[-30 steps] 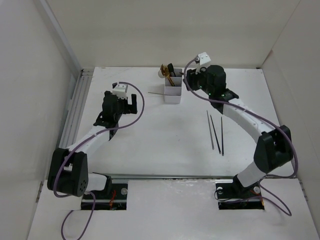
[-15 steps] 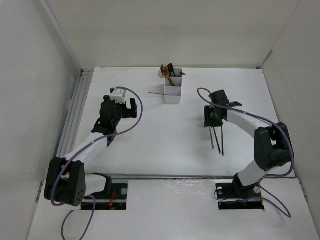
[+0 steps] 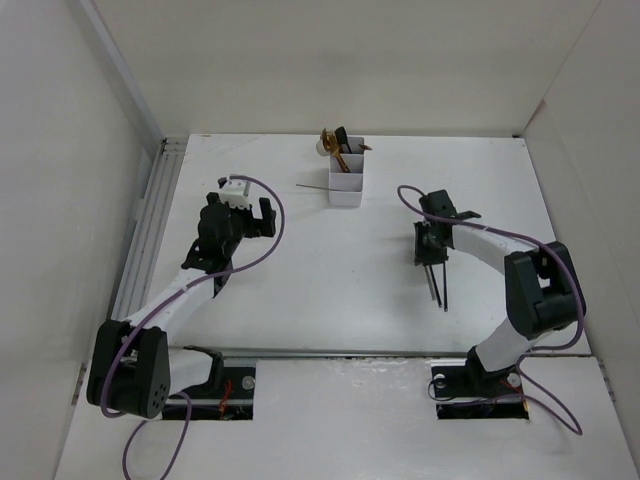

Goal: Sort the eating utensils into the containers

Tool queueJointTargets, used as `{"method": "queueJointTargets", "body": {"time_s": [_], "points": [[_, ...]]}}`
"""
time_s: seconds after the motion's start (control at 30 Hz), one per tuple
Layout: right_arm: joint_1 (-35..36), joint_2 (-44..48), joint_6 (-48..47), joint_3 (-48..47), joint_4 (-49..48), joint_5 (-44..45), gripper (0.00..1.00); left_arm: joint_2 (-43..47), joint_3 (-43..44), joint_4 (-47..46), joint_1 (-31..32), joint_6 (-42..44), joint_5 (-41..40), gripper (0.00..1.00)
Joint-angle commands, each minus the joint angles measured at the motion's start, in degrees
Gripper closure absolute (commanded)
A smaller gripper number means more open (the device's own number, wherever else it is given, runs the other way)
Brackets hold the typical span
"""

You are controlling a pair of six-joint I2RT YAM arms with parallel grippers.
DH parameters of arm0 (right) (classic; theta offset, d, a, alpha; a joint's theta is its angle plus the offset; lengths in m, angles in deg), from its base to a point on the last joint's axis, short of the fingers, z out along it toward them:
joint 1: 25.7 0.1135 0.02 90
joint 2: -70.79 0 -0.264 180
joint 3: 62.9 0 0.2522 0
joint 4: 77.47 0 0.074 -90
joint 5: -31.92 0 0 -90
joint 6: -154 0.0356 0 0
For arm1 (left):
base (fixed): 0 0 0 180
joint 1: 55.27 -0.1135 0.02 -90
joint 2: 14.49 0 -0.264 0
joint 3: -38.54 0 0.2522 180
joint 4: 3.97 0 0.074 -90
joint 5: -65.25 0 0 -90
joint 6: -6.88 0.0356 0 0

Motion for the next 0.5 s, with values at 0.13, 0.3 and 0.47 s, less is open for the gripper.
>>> {"method": "queueJointTargets", "body": {"time_s": [0.13, 0.3, 0.47], "points": [[1.59, 0.86, -2.43, -6.17, 2.94, 2.06, 0.69, 1.17, -0.34, -3.17, -0.22, -0.11, 0.52, 0.00], [1.59, -0.80, -4.72, -8.64, 4.17, 3.92, 0.69, 0.64, -0.34, -3.17, -0.22, -0.11, 0.52, 0.00], [1.59, -4.23, -4.72, -8.65, 4.69, 6.10, 0.69, 0.64, -0.34, -3.17, -0.22, -0.64, 0.52, 0.00]]}}
